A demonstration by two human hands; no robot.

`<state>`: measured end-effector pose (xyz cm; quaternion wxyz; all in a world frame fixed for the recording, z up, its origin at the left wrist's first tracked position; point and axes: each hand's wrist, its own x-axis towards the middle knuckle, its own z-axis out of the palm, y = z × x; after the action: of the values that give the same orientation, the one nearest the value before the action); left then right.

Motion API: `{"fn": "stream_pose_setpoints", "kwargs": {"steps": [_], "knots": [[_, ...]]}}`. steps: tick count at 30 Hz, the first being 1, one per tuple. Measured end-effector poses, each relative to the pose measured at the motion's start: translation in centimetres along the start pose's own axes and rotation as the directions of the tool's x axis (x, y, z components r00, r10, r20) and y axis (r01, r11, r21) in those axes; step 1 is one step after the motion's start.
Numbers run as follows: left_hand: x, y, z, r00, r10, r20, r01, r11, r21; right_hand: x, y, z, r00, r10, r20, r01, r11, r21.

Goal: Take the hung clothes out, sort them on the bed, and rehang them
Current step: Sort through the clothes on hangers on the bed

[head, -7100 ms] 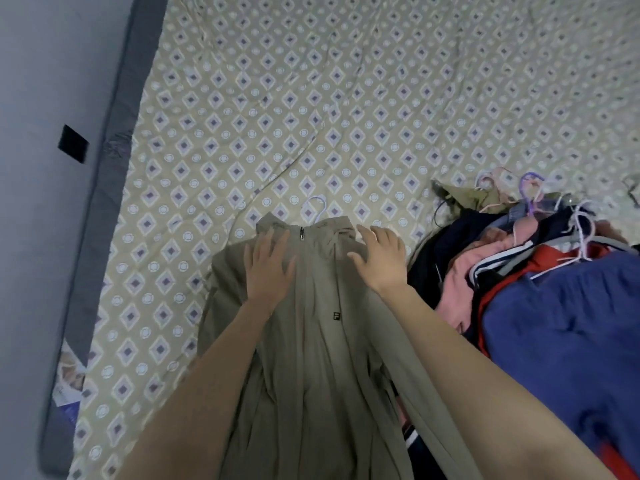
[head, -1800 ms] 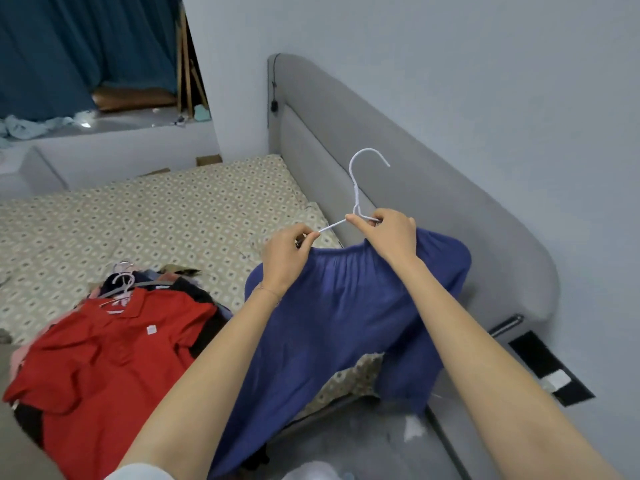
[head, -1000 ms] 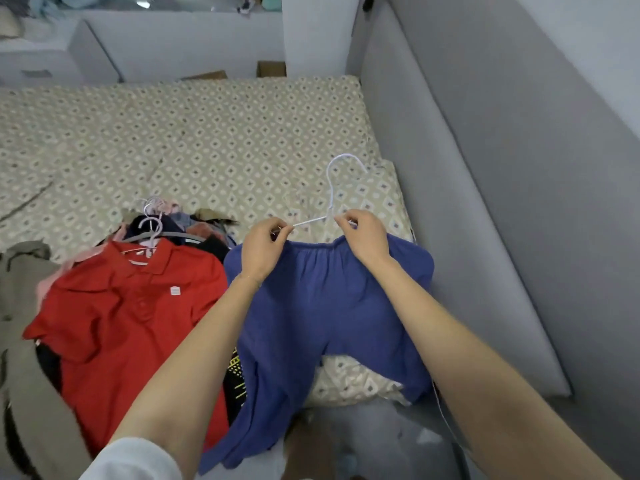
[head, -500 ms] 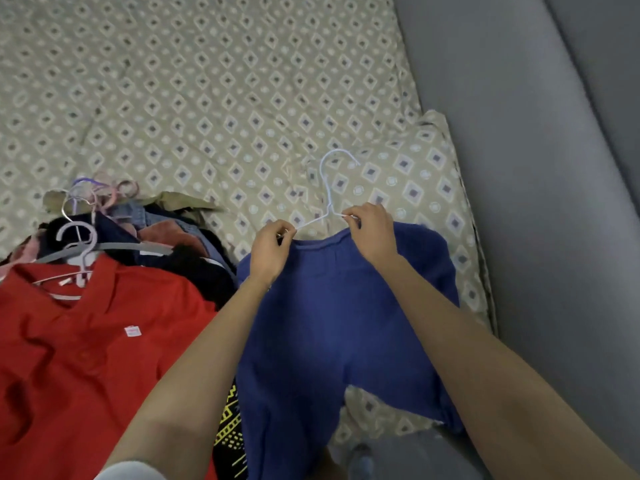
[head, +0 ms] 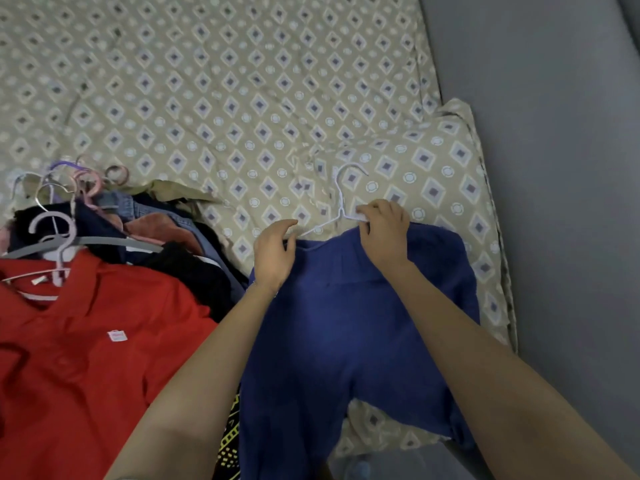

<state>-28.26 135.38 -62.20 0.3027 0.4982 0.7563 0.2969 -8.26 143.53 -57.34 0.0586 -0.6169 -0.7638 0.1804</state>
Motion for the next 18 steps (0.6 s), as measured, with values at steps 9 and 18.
{"fn": "stream_pose_setpoints", "kwargs": {"steps": [9,18], "knots": [[-7.8,2.9,-6.3,0.982,0.183,-0.036,-0.151,0.894,0.423,-8.8,-4.4,-4.9,0.986,-0.076,0.147,0.106,0.973,-0.207],[-26.0,4.9,-15.6,0.977,0.060,-0.204,0.048,0.873,0.485,-22.6,-10.3,-11.4,0.959,-0.226,0.172,0.258,0.946,-0.195]]}}
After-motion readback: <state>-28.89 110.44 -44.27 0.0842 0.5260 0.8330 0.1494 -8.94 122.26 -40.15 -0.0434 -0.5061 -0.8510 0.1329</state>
